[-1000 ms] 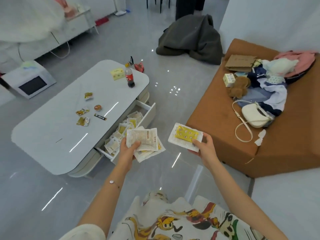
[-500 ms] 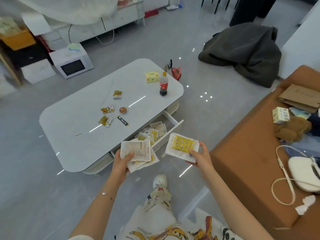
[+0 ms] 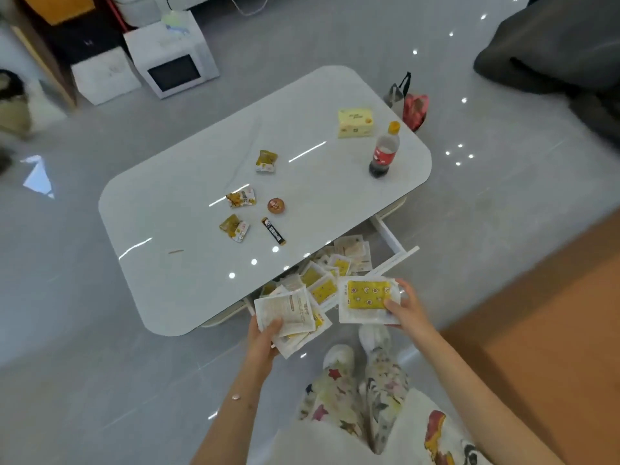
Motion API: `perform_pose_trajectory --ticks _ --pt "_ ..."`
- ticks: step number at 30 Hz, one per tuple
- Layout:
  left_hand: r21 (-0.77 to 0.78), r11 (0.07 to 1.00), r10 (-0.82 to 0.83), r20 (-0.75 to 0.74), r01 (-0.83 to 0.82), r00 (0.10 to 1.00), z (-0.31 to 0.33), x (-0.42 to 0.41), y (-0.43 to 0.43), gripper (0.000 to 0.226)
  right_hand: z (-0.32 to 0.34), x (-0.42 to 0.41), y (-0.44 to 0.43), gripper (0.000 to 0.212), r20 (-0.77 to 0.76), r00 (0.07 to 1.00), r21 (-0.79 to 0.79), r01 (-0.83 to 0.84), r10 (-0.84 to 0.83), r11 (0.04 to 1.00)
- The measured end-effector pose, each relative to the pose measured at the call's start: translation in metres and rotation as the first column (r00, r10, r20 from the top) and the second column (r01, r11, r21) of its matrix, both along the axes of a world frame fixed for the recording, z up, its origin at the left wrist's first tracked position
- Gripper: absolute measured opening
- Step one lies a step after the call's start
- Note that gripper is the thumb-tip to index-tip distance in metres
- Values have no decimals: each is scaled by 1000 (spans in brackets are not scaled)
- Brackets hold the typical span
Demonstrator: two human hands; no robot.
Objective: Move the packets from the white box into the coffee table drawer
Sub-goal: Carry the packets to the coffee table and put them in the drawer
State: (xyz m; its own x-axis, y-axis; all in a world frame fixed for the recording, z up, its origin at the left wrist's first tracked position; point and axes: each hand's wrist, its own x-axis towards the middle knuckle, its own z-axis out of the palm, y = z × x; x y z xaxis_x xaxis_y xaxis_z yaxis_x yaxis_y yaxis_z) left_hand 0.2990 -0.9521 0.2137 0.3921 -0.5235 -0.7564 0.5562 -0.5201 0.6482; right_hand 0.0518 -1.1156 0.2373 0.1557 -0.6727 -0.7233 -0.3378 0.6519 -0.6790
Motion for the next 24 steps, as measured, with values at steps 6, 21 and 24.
perform_pose_trajectory --ticks 6,21,24 --pt "160 976 153 -37 -145 988 -128 6 -16 35 -138 53 -56 45 -87 976 33 -197 199 980" --pt "287 838 492 -33 -464 870 -356 28 -56 54 -380 80 -159 56 -270 941 59 -197 205 979" --pt "310 834 486 -24 -456 874 -365 13 -75 43 -395 88 -165 59 -293 933 53 -204 211 977"
